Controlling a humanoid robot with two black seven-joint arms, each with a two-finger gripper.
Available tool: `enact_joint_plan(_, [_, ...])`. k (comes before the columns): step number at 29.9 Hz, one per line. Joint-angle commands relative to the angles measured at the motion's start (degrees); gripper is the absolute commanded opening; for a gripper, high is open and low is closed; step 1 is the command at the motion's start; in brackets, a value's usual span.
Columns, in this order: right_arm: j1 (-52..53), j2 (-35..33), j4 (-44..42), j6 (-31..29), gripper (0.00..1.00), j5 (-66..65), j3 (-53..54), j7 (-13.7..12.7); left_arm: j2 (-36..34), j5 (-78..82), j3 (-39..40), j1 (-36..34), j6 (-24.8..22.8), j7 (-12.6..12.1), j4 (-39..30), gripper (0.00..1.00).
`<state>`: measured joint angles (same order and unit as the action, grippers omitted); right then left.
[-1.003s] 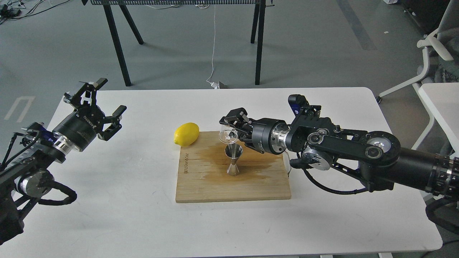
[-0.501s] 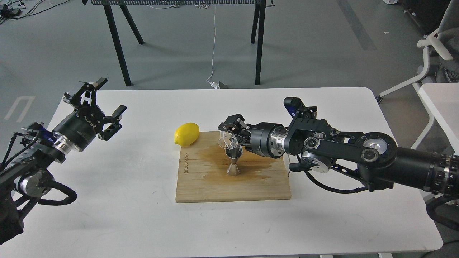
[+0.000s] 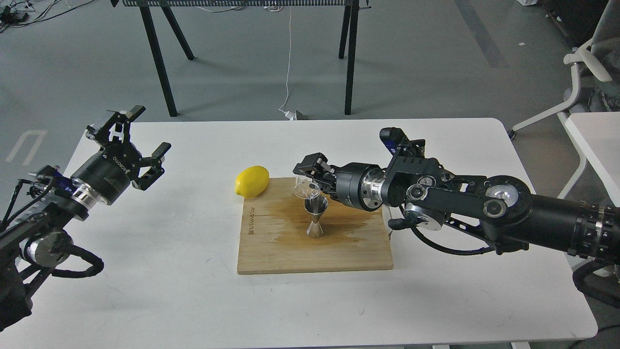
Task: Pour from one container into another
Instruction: 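Tilt the glass cup with the right gripper to pour into the jigger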
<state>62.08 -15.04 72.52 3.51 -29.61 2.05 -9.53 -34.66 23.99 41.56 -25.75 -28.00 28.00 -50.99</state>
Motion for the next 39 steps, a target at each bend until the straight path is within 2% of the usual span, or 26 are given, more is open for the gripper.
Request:
enact_joint_plan(1, [0.6, 0.0, 0.1, 0.0, 0.41, 0.0, -0.8, -0.1, -0.1, 0.0, 0.0, 0.0, 0.0, 0.0, 0.0, 0.99])
enact_joint_plan(39, [5.9, -0.2, 0.5, -0.4, 0.41, -6.0, -6.8, 0.3, -0.1, 0.0, 0.0, 0.0, 0.0, 0.0, 0.0, 0.99])
